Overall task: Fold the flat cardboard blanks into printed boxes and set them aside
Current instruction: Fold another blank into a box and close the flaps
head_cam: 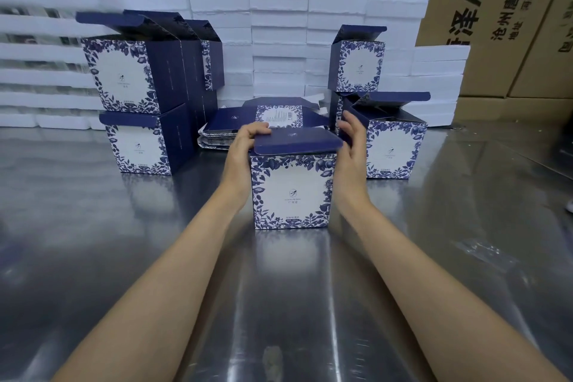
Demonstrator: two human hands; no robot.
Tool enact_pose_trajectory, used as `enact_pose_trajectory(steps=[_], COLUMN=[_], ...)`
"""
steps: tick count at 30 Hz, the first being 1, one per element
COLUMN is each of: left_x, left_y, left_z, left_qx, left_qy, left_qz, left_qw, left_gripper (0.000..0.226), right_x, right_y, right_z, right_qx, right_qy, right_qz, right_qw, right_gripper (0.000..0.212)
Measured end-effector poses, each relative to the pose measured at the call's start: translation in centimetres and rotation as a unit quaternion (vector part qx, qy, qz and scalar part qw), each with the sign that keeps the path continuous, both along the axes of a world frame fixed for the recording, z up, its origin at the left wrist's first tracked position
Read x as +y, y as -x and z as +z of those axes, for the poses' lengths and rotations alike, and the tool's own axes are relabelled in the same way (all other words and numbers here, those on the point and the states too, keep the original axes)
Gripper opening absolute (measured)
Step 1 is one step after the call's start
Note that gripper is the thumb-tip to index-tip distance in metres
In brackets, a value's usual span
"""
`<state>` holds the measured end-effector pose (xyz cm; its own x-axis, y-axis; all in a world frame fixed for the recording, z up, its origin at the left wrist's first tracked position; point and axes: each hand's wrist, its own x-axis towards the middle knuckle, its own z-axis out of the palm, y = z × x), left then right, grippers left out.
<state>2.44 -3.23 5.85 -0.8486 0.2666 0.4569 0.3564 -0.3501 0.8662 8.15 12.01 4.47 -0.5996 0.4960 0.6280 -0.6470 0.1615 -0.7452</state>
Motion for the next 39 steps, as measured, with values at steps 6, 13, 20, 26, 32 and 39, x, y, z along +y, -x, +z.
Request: enact_pose_trajectory(steps=[6, 13, 20, 26, 32, 39], left_x=[0.0, -0.9, -1.0, -0.6, 0.1, 0.1], left_y=[0.7, 0.6, 0.2, -0.8, -1.9, -1.9], left_z=[-0.5, -1.2, -1.4, -0.4, 0.9, 1.5], left_qx=[-0.032, 0.241, 0.321, 0.292, 0.183, 0.132], left_qy=[-0.006, 0.084, 0.16, 0.136, 0.07, 0.043], left_qz=[-0.031, 0.203, 0.167, 0.193, 0.119, 0.089], left_qw=[0.999, 0.945, 0.918, 0.927, 0.973, 0.986], left_gripper=[0.052, 0.042, 0.031, 0.018, 0.007, 0.004], right_x=[-0.1, 0.5, 0.5, -0.5, -1.0, -1.1], right_y=[-0.1, -0.6, -1.3, -1.4, -1.8, -1.9], right_z=[-1.3, -0.9, -0.8, 0.0, 1.5, 2.3], right_qx=[0.028, -0.021, 0.0, -0.015, -0.029, -0.048], right_qy=[-0.061, -0.122, -0.226, -0.198, -0.099, -0.037], right_qz=[-0.02, -0.091, -0.113, -0.105, -0.02, 0.021], right_qw=[0.998, 0.988, 0.967, 0.974, 0.994, 0.998], right_gripper=[0.033, 0.033, 0.036, 0.016, 0.004, 0.011])
